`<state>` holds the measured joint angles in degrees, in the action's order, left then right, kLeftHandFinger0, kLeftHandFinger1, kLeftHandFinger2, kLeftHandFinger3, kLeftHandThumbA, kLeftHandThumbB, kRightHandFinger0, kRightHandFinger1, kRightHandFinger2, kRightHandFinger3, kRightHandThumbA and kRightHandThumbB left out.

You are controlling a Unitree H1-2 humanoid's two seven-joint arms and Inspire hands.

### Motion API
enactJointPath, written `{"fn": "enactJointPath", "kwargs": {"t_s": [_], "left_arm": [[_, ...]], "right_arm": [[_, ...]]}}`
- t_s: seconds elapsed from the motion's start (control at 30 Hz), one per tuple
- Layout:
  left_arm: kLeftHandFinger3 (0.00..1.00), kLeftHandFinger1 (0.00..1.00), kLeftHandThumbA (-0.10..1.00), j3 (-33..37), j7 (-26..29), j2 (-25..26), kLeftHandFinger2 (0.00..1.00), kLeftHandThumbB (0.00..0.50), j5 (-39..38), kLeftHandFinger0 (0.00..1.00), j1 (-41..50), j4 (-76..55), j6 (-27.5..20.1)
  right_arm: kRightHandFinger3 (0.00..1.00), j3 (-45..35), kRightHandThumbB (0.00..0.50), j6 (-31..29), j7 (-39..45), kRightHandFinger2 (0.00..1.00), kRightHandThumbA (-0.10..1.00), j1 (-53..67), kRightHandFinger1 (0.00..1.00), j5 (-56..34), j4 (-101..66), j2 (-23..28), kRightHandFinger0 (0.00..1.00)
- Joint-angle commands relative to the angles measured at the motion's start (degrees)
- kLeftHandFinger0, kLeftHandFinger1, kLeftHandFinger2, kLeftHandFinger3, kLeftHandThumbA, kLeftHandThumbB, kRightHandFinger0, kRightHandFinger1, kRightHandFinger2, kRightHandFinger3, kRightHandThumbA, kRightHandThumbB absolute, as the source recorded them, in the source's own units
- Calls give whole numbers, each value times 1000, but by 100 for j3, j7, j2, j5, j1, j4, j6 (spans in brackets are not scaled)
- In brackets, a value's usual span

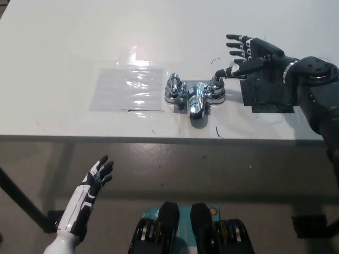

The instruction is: The faucet is at the center of the desk and the robot turn off the faucet by turning the right faucet handle using the right hand

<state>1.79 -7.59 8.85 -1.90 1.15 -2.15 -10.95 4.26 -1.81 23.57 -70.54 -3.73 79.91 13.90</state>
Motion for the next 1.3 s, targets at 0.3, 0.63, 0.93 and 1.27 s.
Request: {"fn": "enactJointPath", "kwargs": {"t_s": [0.3, 0.63, 0.93, 1.27], "left_arm": [[1000, 1000, 962, 4, -97, 76, 1000, 310, -36, 1000, -142, -138, -93], [1000, 1000, 987, 24, -98, 102, 1000, 333, 46, 1000, -174, -130, -75], [1000, 1000, 953, 14, -124, 90, 1000, 314, -12, 1000, -212, -122, -99], [1000, 1000, 948, -7, -138, 128, 1000, 312, 15, 1000, -300, -54, -184]], "right_arm": [[1000, -79, 383, -145, -11, 1000, 1000, -271, 1000, 96, -23, 17, 1000], [1000, -462, 396, -92, 9, 1000, 1000, -195, 1000, -100, 30, -179, 1000], [1000, -603, 443, -28, 72, 1000, 1000, -174, 1000, -92, 58, -346, 1000], [1000, -604, 421, -6, 101, 1000, 1000, -67, 1000, -41, 73, -413, 1000]]}}
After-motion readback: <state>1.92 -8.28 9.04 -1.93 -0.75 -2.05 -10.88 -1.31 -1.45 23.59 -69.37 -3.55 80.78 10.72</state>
